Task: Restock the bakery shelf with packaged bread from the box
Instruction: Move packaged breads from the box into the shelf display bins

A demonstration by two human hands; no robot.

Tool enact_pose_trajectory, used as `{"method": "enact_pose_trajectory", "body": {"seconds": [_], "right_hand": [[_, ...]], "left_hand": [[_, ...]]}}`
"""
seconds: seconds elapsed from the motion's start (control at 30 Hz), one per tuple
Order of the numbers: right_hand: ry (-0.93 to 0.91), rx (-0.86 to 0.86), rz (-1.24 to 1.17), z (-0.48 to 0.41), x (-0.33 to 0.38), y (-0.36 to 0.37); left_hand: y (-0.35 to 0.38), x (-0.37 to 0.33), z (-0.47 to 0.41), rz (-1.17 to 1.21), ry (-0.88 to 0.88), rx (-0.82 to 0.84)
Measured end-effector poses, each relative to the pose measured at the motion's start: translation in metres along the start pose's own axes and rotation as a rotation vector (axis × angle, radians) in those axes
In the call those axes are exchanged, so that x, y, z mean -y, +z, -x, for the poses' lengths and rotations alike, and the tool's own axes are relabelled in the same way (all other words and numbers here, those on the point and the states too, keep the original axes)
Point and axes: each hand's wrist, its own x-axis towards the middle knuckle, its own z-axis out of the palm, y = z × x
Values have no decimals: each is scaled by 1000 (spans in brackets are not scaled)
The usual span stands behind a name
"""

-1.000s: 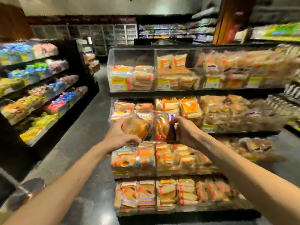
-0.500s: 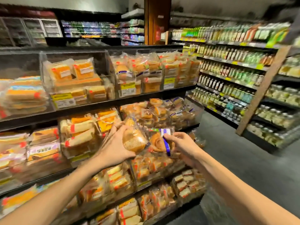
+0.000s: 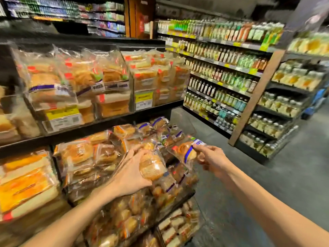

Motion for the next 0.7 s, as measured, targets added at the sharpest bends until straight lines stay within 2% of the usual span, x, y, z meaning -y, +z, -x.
{"method": "enact_pose_trajectory", "body": {"seconds": [0.1,0.2,0.37,0.53,0.7], "right_hand": [[-21,-65,-89,-45,7,-9],[33,-46,-172,-92,16,-7],[63,116,-221,-167,30,27],[76,348,-114,-222,33,76],[107,411,-98,-243,22,117]], "left_hand": [[5,-3,-35,34,5,51],[14,-4,-61,46,-12,107],[26,-3,-86,24,-60,164],[36,-17,-100,33,-204,141],[44,-26,-109,-24,-198,74]]}}
